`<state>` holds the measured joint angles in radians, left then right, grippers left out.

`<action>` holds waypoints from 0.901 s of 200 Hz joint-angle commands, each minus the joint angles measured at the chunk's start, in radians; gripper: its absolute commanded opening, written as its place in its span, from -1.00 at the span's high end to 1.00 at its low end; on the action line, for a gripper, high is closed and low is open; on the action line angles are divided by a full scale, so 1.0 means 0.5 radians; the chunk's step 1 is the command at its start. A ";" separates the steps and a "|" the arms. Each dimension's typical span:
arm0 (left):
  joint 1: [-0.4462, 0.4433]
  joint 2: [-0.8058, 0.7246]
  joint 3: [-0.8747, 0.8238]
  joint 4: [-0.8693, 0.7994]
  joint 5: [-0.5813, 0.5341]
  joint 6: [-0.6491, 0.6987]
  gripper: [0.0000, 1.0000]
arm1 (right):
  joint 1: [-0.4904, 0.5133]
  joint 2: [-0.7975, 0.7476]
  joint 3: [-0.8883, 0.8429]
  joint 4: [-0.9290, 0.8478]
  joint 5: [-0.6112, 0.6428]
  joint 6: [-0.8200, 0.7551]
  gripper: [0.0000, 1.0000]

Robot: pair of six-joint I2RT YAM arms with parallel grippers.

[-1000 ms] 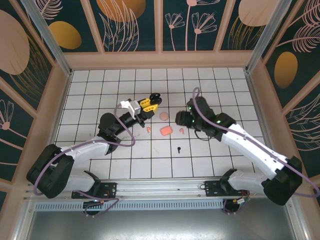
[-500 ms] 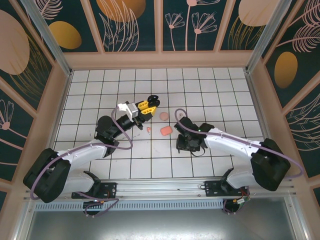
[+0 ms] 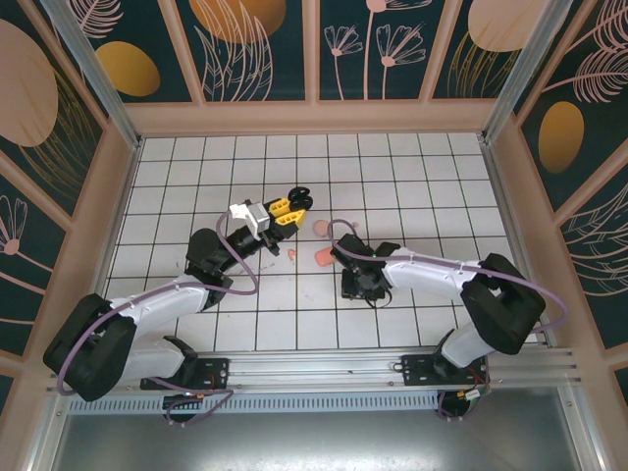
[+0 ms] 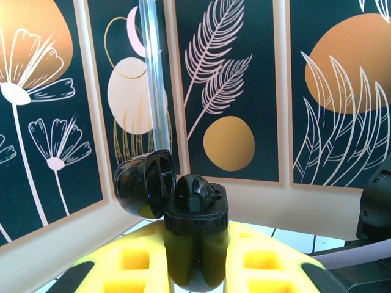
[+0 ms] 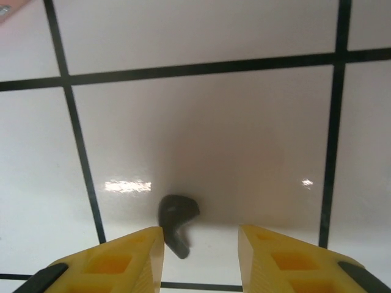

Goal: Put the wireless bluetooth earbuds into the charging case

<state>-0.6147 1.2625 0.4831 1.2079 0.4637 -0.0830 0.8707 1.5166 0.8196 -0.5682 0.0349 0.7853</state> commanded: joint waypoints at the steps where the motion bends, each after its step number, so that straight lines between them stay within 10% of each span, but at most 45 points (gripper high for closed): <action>1: -0.013 -0.034 -0.015 0.060 0.014 -0.007 1.00 | 0.013 0.063 0.072 0.029 0.047 -0.044 0.25; 180: -0.012 0.043 0.025 0.059 0.032 -0.002 1.00 | -0.033 0.175 0.031 0.120 0.025 -0.114 0.37</action>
<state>-0.6147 1.2766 0.4824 1.2079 0.4641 -0.0826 0.8635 1.5906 0.8528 -0.5190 0.0357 0.7456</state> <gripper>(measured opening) 0.182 0.321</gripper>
